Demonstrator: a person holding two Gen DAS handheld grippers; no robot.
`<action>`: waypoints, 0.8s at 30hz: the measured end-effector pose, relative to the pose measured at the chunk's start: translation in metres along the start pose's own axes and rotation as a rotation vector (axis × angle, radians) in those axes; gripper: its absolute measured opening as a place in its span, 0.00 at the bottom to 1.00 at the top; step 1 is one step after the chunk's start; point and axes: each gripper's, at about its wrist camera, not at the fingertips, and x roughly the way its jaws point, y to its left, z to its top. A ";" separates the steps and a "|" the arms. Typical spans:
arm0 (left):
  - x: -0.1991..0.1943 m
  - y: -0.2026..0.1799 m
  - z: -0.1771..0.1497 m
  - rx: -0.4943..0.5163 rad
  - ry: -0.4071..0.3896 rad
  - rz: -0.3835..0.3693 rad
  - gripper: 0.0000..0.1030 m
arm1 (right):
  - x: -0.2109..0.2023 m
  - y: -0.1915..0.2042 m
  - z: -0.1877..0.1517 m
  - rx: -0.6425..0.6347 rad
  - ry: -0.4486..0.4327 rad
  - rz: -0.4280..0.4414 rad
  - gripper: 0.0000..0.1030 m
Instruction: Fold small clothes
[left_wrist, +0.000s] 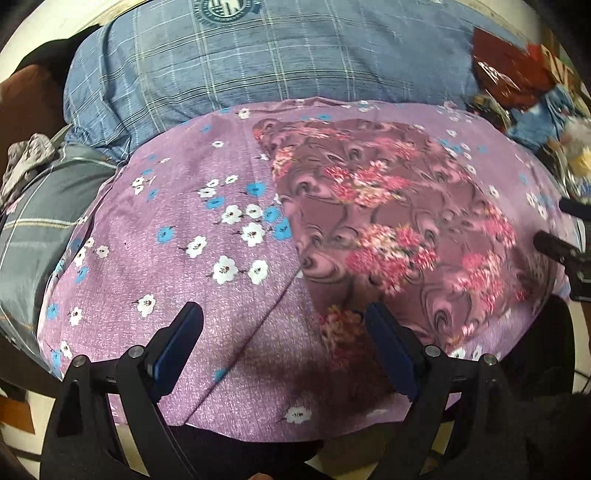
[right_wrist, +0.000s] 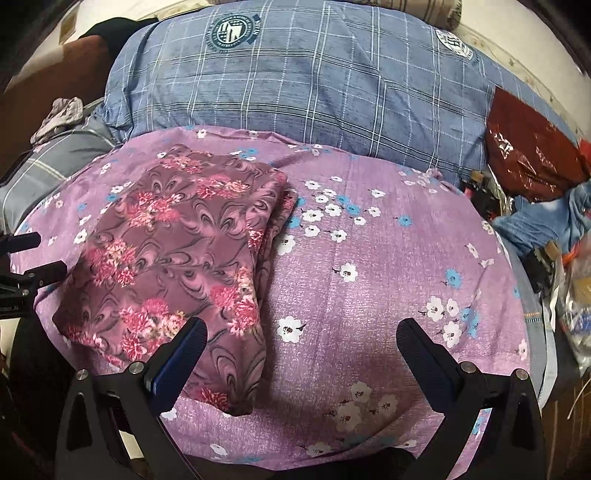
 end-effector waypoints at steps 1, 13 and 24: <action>0.000 -0.001 -0.001 0.010 0.006 -0.003 0.88 | 0.000 0.002 0.000 -0.008 0.004 -0.003 1.00; -0.002 0.000 -0.007 0.050 0.038 -0.011 0.88 | -0.006 0.008 0.001 -0.067 0.016 -0.038 1.00; -0.009 -0.022 -0.005 0.087 0.035 -0.056 0.88 | -0.006 0.008 0.000 -0.065 0.025 -0.047 1.00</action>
